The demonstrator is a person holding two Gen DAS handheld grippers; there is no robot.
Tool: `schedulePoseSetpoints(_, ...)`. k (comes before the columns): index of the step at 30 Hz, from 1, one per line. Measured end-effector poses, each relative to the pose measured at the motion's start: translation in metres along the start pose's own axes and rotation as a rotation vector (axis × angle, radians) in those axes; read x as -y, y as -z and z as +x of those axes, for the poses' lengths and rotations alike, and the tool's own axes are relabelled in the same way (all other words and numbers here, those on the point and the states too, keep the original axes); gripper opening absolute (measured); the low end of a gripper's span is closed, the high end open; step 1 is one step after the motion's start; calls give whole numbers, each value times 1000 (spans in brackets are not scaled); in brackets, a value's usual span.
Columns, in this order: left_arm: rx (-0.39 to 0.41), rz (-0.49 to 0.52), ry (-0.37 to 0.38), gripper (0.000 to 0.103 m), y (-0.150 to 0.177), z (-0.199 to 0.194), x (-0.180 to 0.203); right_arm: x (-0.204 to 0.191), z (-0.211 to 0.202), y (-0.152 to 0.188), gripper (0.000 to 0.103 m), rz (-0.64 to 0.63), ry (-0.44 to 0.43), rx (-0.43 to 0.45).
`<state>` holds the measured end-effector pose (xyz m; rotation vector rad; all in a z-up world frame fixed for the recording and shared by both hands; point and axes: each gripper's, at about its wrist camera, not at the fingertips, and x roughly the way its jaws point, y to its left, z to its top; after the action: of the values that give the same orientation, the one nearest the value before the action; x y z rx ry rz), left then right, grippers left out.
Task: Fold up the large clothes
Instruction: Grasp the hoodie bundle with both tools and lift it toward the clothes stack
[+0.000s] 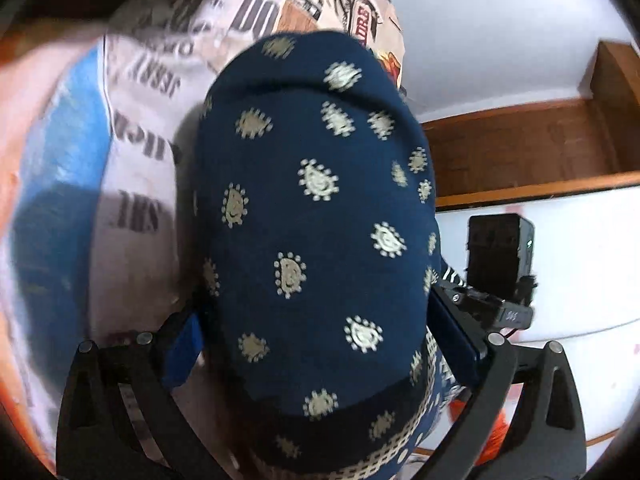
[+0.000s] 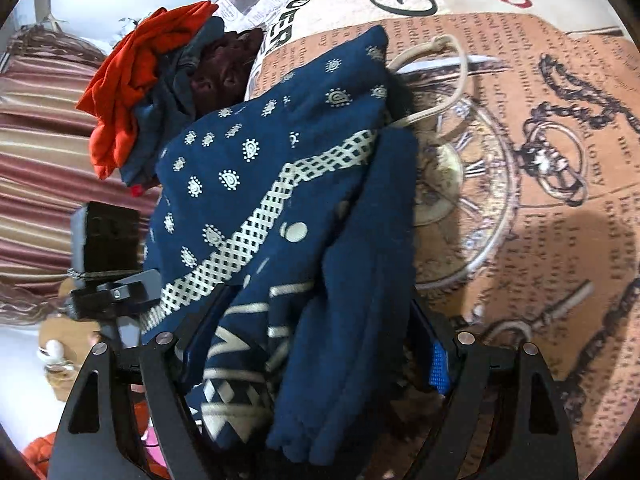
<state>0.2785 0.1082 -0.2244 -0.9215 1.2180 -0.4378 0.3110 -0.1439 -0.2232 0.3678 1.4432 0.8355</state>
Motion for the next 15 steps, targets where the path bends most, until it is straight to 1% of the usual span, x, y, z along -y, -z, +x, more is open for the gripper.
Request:
schedulePoseSetpoints(1,3,2,1,100,1,0,1,0,1,-3,73,12,-10,0)
schedulePoseSetpoints(3,15,15,-15,94,6,-3,5,3,2,-3,54,50,-42,-2)
schedulePoseSetpoints(4,18,23,-24,89,7,-3,7,4,1,-2,49,70,-58,2)
schedulePoseSetpoints(5,24,35,-40,82,10,-6,10,5,-1,0,40,84,-72,8)
schedulePoseSetpoints(6,30,49,-56,79,15,-10,14,5,-4,3,36,97,-78,22)
schedulePoseSetpoints(8,39,73,-83,71,21,-16,23,-1,-8,9,32,94,-72,54)
schedulePoseSetpoints(11,56,109,-100,64,31,-29,42,-20,-16,16,28,63,-49,90)
schedulePoseSetpoints(13,78,133,-100,64,34,-41,56,-38,-23,21,28,32,-35,112)
schedulePoseSetpoints(15,110,168,-93,63,40,-62,71,-53,-33,22,27,9,-32,134)
